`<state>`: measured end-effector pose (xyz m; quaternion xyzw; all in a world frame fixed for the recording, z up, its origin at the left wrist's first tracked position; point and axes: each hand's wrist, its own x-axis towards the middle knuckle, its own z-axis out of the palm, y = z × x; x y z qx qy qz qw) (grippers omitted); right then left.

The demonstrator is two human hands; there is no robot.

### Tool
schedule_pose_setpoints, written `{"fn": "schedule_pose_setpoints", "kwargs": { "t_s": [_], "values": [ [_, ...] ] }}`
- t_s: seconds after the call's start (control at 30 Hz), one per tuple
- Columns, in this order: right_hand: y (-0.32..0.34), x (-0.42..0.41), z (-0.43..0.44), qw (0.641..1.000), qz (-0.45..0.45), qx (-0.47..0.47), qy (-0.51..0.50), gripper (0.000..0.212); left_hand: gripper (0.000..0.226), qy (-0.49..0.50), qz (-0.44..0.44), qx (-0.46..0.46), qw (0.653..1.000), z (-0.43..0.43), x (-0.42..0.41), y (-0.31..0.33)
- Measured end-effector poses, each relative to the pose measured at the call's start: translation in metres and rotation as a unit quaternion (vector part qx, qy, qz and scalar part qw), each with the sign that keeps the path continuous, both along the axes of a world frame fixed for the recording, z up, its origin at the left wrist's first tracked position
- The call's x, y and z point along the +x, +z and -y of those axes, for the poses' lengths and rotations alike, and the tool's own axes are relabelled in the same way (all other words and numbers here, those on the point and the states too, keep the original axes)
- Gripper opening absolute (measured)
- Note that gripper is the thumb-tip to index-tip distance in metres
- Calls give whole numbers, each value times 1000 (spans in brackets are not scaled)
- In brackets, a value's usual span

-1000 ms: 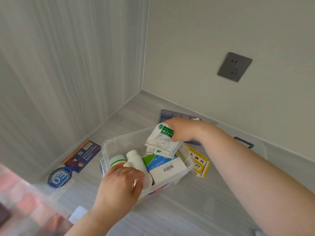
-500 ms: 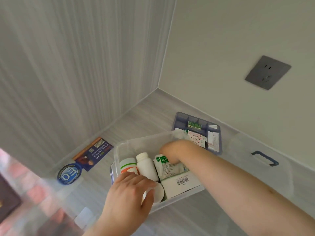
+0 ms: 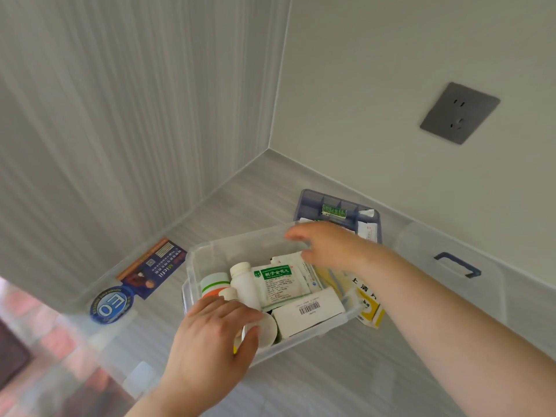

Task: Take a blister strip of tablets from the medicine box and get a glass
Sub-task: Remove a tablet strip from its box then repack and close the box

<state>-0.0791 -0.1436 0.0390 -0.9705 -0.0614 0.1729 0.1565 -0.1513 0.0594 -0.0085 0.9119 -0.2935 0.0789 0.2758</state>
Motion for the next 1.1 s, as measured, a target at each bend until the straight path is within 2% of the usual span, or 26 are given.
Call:
{"fn": "schedule_pose_setpoints", "kwargs": {
  "t_s": [0.07, 0.13, 0.2, 0.27, 0.33, 0.43, 0.63, 0.83, 0.9, 1.0, 1.1],
  "values": [
    [8, -11, 23, 984, 125, 94, -80, 39, 31, 1, 8, 19, 1000, 1, 0, 2],
    [2, -24, 50, 951, 212, 139, -177, 31, 31, 3, 15, 33, 999, 7, -1, 5],
    [-19, -38, 75, 940, 189, 99, -265, 29, 31, 4, 20, 29, 999, 20, -4, 9],
    [-48, -54, 88, 944, 78, 66, -313, 46, 31, -12, 31, 26, 999, 38, -8, 10],
    [-74, -68, 91, 951, -20, 57, -303, 75, 32, -48, 48, 33, 997, 53, -12, 9],
    [-101, -80, 90, 957, -50, 25, -285, 97, 32, -90, 78, 56, 991, 63, -12, 2],
    [-115, -85, 96, 955, 7, -10, -297, 88, 28, -87, 112, 54, 988, 64, -10, -8],
    [-106, -89, 108, 951, 38, 75, -298, 84, 46, -99, 131, 52, 985, 60, -2, -9],
    [-100, -92, 112, 945, 46, 98, -307, 85, 34, -107, 111, 65, 986, 58, 1, -5],
    [-88, -99, 120, 940, 65, 112, -315, 85, 30, -110, 84, 70, 988, 57, -1, 1],
    [-69, -104, 124, 935, 94, 121, -320, 84, 28, -96, 67, 23, 993, 54, -3, 2]
  ]
}}
